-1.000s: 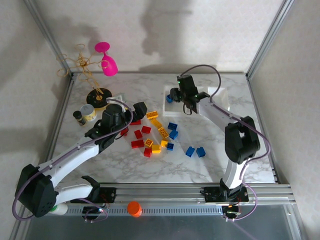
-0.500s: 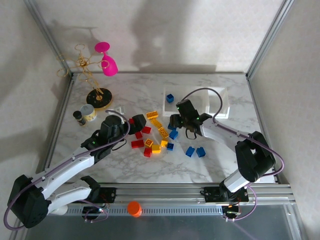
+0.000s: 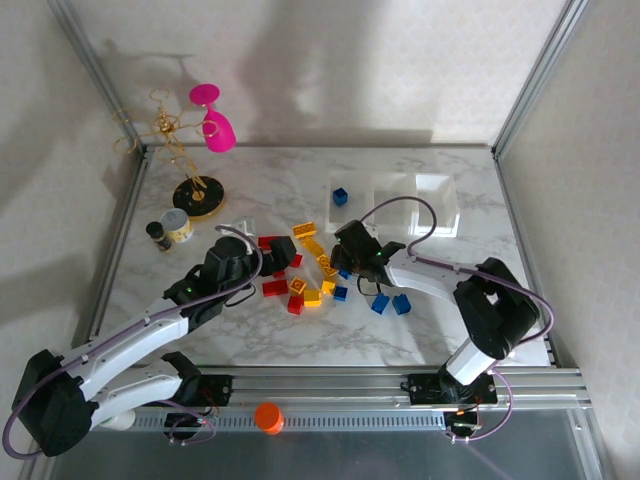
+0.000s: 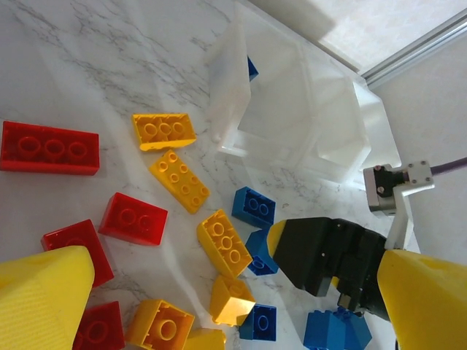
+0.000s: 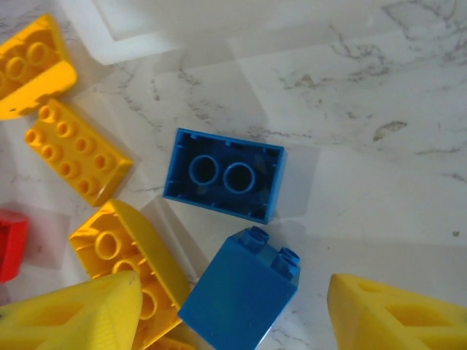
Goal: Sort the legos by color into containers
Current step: Pick up the lego from the center of the table.
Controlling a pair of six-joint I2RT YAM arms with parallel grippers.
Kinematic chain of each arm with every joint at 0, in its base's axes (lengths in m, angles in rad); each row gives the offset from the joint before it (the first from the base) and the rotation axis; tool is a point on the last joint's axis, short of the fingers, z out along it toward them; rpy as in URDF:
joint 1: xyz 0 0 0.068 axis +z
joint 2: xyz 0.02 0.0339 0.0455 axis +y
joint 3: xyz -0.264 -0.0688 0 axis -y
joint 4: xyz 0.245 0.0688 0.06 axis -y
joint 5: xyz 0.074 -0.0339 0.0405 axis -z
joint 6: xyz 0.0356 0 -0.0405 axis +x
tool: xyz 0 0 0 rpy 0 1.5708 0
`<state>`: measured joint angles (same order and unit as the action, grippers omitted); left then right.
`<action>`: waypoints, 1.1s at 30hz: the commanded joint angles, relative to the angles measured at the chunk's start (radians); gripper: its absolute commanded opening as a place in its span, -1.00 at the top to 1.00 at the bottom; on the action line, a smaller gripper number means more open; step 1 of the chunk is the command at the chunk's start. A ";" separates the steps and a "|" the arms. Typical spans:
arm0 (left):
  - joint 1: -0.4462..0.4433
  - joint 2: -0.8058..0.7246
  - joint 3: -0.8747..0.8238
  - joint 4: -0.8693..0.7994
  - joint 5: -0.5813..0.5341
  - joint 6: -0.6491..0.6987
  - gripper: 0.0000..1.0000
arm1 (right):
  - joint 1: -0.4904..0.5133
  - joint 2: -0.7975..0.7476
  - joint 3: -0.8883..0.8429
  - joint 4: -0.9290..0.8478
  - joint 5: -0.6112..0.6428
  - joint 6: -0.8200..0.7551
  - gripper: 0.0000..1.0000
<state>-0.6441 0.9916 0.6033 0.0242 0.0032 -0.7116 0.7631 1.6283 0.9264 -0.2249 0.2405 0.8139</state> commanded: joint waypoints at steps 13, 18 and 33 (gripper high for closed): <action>-0.012 0.032 0.010 -0.013 -0.020 0.005 -0.99 | 0.014 0.045 -0.038 -0.018 0.051 0.079 -0.09; -0.012 0.029 0.013 -0.009 -0.025 0.005 -0.99 | 0.014 0.034 -0.048 -0.021 0.062 0.076 0.09; -0.012 0.027 0.057 -0.032 -0.039 0.017 -0.99 | 0.013 -0.078 0.032 -0.105 0.109 -0.048 0.43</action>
<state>-0.6476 1.0183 0.6178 0.0093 -0.0071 -0.7101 0.7685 1.6051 0.9058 -0.2855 0.2985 0.8146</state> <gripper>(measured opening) 0.996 0.330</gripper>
